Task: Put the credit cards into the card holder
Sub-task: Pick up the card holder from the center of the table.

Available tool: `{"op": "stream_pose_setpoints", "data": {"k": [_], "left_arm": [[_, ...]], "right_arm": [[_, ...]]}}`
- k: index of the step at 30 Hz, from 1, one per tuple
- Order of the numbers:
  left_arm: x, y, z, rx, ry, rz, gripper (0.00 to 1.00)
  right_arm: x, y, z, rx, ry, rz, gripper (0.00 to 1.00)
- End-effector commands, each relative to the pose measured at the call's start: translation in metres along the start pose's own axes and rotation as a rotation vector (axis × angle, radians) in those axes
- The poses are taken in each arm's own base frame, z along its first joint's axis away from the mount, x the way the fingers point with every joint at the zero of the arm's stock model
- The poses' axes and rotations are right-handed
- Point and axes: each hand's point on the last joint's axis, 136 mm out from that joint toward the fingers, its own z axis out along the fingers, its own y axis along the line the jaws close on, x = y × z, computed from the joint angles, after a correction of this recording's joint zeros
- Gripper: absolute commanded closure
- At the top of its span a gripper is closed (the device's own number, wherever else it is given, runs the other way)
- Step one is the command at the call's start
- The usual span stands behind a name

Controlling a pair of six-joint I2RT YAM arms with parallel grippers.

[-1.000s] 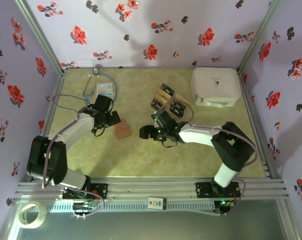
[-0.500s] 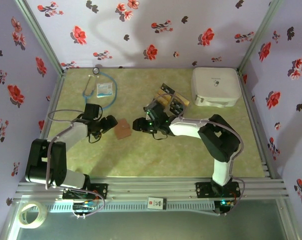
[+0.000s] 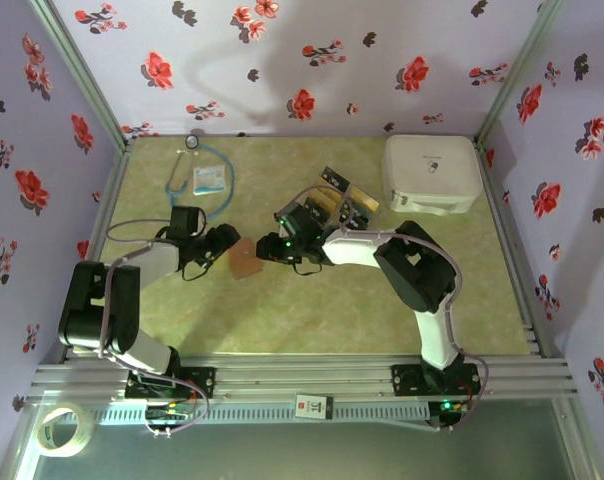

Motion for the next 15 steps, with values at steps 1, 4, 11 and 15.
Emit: {"op": "stream_pose_setpoints", "data": {"k": [1, 4, 11, 15], "left_arm": [[0.0, 0.003, 0.006, 0.014, 0.011, -0.016, 0.32], [0.003, 0.006, 0.01, 0.017, 0.02, -0.023, 0.36], [0.01, 0.015, 0.02, 0.023, 0.033, -0.038, 0.4], [0.013, 0.014, 0.027, 0.054, 0.044, -0.049, 0.43]], "right_arm": [[0.007, 0.001, 0.01, 0.001, 0.04, -0.009, 0.65], [0.012, -0.002, 0.015, 0.004, 0.051, -0.005, 0.68], [0.016, -0.01, 0.021, 0.017, 0.063, 0.007, 0.73], [0.019, -0.013, 0.024, 0.017, 0.07, 0.014, 0.76]]}}
